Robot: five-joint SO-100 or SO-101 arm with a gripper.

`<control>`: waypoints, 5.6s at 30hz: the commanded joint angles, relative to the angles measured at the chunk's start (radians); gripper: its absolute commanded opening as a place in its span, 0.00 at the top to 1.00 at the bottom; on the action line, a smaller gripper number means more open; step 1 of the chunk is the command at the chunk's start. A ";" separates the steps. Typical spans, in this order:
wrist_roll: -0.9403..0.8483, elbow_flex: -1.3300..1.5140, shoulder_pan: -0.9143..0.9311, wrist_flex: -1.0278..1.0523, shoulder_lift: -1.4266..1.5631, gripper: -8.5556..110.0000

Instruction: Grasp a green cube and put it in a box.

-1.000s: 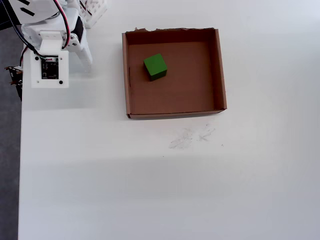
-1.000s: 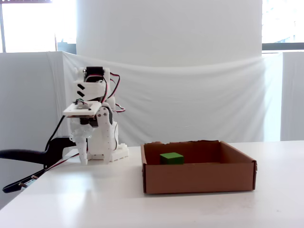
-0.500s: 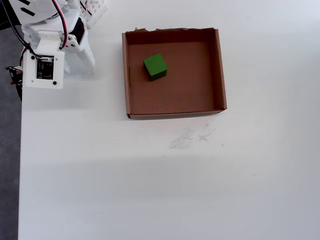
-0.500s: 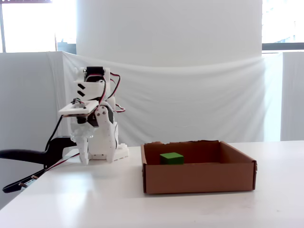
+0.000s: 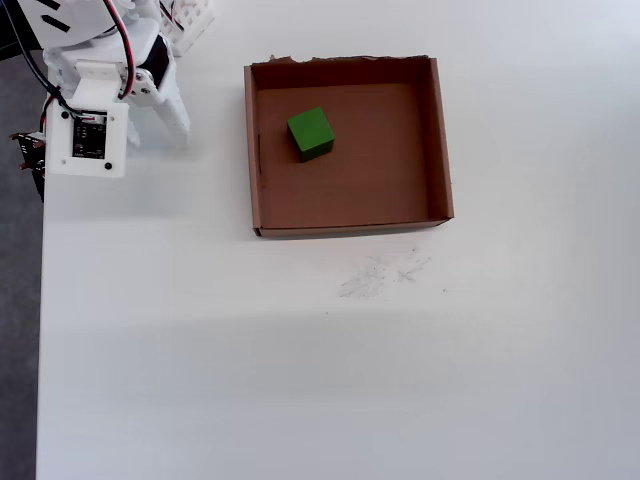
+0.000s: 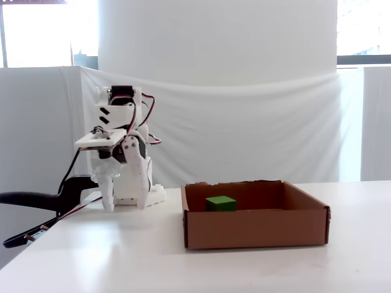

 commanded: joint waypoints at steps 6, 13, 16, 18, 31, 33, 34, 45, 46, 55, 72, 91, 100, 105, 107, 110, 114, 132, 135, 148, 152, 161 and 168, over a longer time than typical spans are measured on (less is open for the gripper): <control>0.021 -0.005 0.000 0.011 -0.002 0.75; 0.092 -0.005 0.000 0.020 -0.002 0.75; 0.094 -0.005 0.000 0.020 -0.002 0.75; 0.094 -0.005 0.000 0.020 -0.002 0.75; 0.097 -0.005 0.000 0.020 -0.002 0.75; 0.097 -0.005 0.000 0.020 -0.002 0.75; 0.097 -0.005 0.000 0.020 -0.002 0.75; 0.100 -0.005 0.000 0.020 -0.002 0.75; 0.100 -0.005 0.000 0.020 -0.002 0.75; 0.100 -0.005 0.000 0.020 -0.002 0.75; 0.103 -0.005 0.000 0.020 -0.002 0.75; 0.106 -0.005 0.000 0.018 -0.002 0.75; 0.106 -0.005 0.000 0.018 -0.002 0.75; 0.106 -0.005 0.000 0.018 -0.002 0.75; 0.106 -0.005 0.000 0.018 -0.002 0.75; 0.106 -0.005 0.000 0.018 -0.002 0.75; 0.107 -0.005 0.000 0.018 -0.002 0.75; 0.109 -0.005 0.000 0.018 -0.002 0.75; 0.109 -0.005 0.000 0.018 -0.002 0.75; 0.109 -0.005 0.000 0.018 -0.002 0.75; 0.109 -0.005 0.000 0.018 -0.002 0.75; 0.110 -0.005 0.000 0.018 -0.002 0.75; 0.110 -0.005 0.000 0.018 -0.002 0.75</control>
